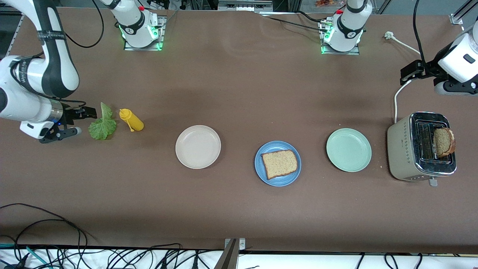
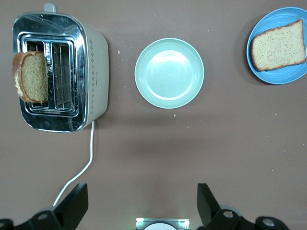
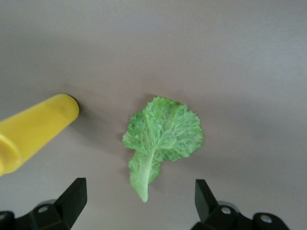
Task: Make sandwich in blue plate with both arms
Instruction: 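Grasp the green lettuce leaf with the right gripper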
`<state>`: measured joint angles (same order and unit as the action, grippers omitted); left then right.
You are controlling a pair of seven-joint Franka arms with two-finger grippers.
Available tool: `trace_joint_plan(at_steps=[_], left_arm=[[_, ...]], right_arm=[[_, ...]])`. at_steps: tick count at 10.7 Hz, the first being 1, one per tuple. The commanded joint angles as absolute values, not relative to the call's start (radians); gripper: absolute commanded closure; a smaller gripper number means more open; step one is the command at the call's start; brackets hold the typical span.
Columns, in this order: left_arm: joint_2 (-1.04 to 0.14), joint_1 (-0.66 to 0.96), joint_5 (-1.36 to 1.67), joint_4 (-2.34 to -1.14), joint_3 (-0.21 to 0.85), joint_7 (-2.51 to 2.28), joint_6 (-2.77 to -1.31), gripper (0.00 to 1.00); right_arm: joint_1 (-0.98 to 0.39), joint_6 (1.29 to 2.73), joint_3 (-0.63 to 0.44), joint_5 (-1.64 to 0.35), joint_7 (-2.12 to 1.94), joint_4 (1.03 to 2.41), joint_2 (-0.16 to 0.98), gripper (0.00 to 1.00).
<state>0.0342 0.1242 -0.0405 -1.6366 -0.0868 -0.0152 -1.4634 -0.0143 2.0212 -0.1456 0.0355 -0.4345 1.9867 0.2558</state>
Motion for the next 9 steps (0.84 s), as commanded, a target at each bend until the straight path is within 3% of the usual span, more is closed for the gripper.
trace_joint_plan(at_steps=[1, 7, 9], left_arm=[[0.035, 0.132, -0.046, -1.611, -0.091, -0.035, -1.427, 0.0], [0.031, 0.135, -0.04, -1.572, -0.084, -0.04, -1.407, 0.0], [0.031, 0.135, -0.043, -1.572, -0.033, -0.041, -1.407, 0.0]], right_arm=[[0.02, 2.074, -0.146, 0.011, -0.526, 2.008, 0.326, 0.0], [0.041, 2.109, -0.146, 0.011, -0.568, 2.011, 0.472, 0.0], [0.041, 2.102, -0.146, 0.011, -0.566, 2.013, 0.497, 0.0]])
